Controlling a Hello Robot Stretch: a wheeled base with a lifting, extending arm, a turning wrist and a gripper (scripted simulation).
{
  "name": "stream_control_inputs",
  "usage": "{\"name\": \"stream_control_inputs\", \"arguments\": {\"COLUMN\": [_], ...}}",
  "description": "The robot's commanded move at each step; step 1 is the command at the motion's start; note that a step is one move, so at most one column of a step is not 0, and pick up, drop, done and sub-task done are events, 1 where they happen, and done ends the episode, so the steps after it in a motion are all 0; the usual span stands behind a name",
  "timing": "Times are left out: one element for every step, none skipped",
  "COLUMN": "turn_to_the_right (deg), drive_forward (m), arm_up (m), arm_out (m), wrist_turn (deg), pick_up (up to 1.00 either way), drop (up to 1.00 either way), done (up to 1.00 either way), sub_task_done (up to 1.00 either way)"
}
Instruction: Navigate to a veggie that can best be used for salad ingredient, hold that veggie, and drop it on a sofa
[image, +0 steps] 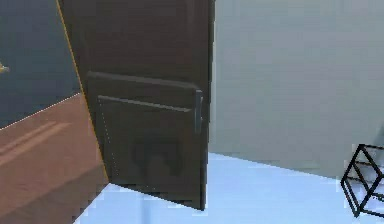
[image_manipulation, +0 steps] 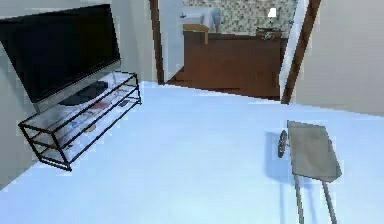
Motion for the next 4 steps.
{"name": "stream_control_inputs", "arguments": {"turn_to_the_right": [-39.0, -3.0, 0.0, 3.0], "drive_forward": [0.0, 0.0, 0.05, 0.0], "arm_up": [0.0, 0.0, 0.0, 0.0], "arm_out": [0.0, 0.0, 0.0, 0.0], "wrist_turn": [0.0, 0.0, 0.0, 0.0], "pick_up": [0.0, 0.0, 0.0, 0.0], "drop": [0.0, 0.0, 0.0, 0.0], "done": [0.0, 0.0, 0.0, 0.0], "sub_task_done": [0.0, 0.0, 0.0, 0.0]}}
